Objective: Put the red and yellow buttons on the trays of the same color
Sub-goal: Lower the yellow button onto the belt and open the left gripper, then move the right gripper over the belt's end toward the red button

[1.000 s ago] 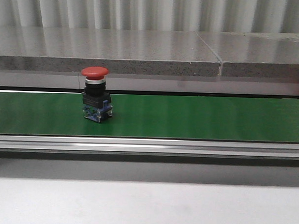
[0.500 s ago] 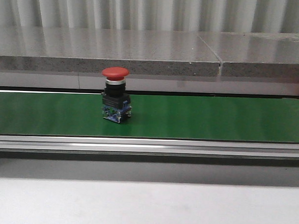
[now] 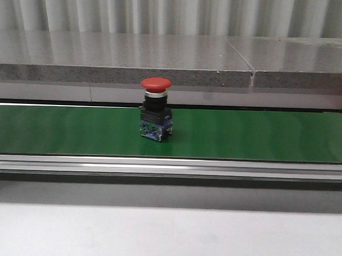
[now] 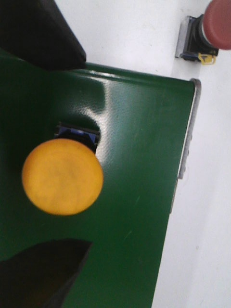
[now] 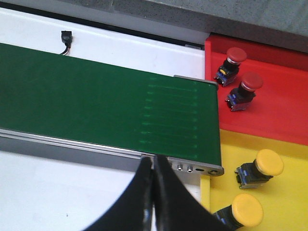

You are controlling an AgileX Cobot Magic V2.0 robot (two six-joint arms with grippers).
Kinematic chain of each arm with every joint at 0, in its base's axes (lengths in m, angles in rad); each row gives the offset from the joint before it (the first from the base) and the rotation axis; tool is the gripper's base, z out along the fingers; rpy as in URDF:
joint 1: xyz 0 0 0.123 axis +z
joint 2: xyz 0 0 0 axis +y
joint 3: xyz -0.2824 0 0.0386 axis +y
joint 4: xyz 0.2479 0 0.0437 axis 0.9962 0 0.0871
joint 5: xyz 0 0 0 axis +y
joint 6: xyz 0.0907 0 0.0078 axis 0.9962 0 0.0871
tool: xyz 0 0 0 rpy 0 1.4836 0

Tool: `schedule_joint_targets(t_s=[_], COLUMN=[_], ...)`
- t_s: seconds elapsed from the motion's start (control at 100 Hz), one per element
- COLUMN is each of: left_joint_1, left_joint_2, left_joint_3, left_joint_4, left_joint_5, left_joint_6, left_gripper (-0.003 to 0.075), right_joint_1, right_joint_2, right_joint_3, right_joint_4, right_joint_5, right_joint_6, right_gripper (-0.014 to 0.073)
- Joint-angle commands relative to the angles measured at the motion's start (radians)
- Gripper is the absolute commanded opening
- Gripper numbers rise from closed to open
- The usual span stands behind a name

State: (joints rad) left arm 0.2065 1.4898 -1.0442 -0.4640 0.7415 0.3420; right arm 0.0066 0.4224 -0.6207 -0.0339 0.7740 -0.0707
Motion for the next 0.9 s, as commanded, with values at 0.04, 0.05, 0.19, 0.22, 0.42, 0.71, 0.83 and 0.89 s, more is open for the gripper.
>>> schedule_joint_targets(t_s=[0.04,0.05,0.19,0.22,0.42,0.71,0.83,0.89], left_joint_1=[-0.041,-0.043,-0.083,-0.088,-0.12,-0.151,-0.151,-0.151], left_joint_2=[-0.09,-0.093,-0.173,-0.198,-0.365,-0.682,-0.813,-0.868], left_joint_3=[-0.022,-0.022,-0.02,-0.013,0.058,0.245,0.319,0.35], left_joint_4=[-0.037,-0.037,-0.034,-0.034,-0.034,-0.036,-0.036,-0.036], left_joint_5=[-0.042,-0.046,-0.082,-0.094,-0.166,-0.22,-0.22,-0.22], left_joint_6=[0.023,0.025,0.044,0.044,0.056,0.12,0.12,0.12], left_gripper=[0.0649,0.0649,0.0649,0.0649,0.0649,0.0638,0.0594,0.055], right_joint_1=[-0.001,-0.001,-0.001,-0.001,-0.001,-0.001,-0.001,-0.001], right_joint_2=[0.006,0.006,0.006,0.006,0.006,0.006,0.006,0.006], right_joint_3=[-0.022,-0.022,-0.022,-0.022,-0.022,-0.022,-0.022,-0.022], right_joint_4=[-0.008,-0.008,-0.008,-0.008,-0.008,-0.008,-0.043,-0.051], right_joint_5=[-0.065,-0.065,-0.065,-0.065,-0.065,-0.065,-0.074,-0.075], right_joint_6=[-0.007,-0.007,-0.007,-0.007,-0.007,-0.007,-0.014,-0.014], right_gripper=[-0.0068,-0.0068,-0.0068,-0.0068,-0.0068,-0.0068,-0.0068,-0.0068])
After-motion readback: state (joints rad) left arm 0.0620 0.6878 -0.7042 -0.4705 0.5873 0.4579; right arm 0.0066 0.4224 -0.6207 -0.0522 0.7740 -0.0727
